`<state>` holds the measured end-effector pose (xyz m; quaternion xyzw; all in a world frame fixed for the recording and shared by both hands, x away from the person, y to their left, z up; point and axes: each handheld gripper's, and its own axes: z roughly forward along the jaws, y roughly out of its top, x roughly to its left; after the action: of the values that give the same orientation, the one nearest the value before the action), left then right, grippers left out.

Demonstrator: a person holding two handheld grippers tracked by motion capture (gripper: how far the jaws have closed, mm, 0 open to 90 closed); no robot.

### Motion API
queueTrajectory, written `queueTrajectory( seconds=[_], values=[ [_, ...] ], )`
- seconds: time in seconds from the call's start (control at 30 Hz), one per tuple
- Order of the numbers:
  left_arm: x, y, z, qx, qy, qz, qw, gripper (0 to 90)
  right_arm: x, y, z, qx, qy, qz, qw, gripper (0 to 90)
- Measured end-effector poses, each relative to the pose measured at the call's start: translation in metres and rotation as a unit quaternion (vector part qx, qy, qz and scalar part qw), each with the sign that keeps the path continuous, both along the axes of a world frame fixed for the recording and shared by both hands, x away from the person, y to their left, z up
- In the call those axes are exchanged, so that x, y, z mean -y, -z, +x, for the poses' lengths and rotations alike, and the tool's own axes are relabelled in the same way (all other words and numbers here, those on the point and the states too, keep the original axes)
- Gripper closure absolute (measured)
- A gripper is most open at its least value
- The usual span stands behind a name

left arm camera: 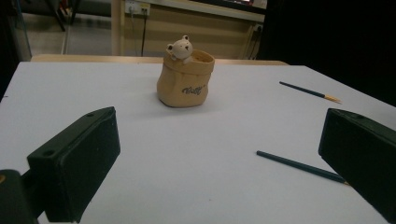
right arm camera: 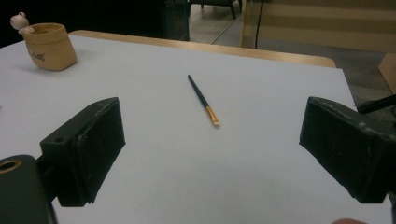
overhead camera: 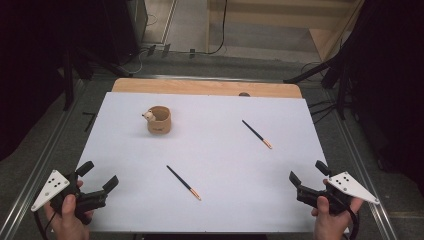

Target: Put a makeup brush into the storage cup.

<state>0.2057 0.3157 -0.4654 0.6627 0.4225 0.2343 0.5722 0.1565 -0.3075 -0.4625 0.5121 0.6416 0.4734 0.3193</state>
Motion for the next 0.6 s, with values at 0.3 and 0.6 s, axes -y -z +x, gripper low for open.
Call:
queueTrajectory(
  seconds=[0.3, 0.6],
  values=[
    [0.0009, 0.0001, 0.0018, 0.003, -0.003, 0.001, 1.0000, 0.0, -0.0007, -0.0011, -0.0017, 0.001, -0.001, 0.003, 1.0000, 12.4],
    [0.0014, 0.0005, 0.0014, 0.006, -0.003, -0.002, 1.0000, 0.0, -0.0053, -0.0078, 0.0040, 0.002, -0.013, 0.002, 0.9999, 13.3]
  ],
)
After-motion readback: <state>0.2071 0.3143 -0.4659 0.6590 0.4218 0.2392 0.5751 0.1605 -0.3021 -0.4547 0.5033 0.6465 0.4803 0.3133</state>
